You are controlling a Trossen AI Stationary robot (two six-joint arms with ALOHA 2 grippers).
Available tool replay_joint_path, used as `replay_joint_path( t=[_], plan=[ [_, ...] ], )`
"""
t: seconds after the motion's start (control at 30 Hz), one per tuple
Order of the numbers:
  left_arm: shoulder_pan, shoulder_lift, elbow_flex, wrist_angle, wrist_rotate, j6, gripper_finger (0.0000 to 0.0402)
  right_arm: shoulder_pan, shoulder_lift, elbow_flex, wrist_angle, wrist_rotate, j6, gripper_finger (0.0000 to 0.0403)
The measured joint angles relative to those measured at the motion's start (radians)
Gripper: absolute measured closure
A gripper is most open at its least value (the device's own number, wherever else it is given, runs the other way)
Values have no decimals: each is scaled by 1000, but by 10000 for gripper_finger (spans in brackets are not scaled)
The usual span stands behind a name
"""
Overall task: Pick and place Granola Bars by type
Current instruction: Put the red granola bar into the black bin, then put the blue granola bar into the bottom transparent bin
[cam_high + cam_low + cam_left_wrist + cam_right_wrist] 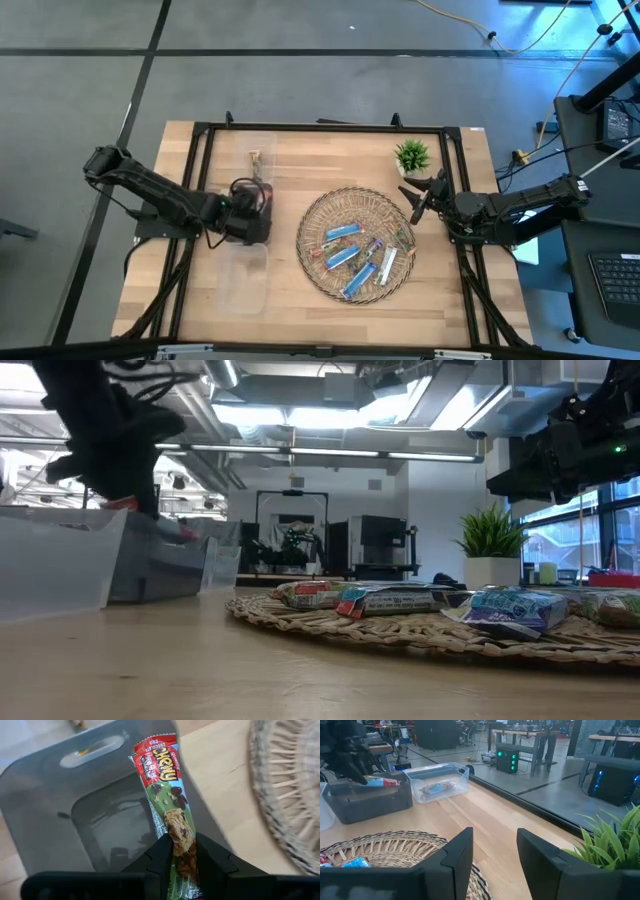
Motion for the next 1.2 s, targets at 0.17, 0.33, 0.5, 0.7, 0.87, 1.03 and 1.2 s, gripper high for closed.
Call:
replay_joint_path(
  t=[0.17,0.33,0.5,0.7,0.87,1.03,1.2],
  plan=[
    [-2,0,-40,3,-2,-38,334,0,0,0,0,0,0,247],
    [-1,0,-69,5,-3,-67,334,0,0,0,0,0,0,247],
    [-1,0,-70,8,-22,-67,334,0,0,0,0,0,0,247],
    [-1,0,-70,13,-37,-66,334,0,0,0,0,0,-1,247],
    [-1,0,-70,21,-74,-66,326,0,0,0,6,-1,1,247],
    [-1,0,-70,23,-77,-64,301,0,0,0,116,-1,-7,247],
    [-1,0,-70,28,-78,-64,262,0,-1,0,207,-42,-42,247]
  ],
)
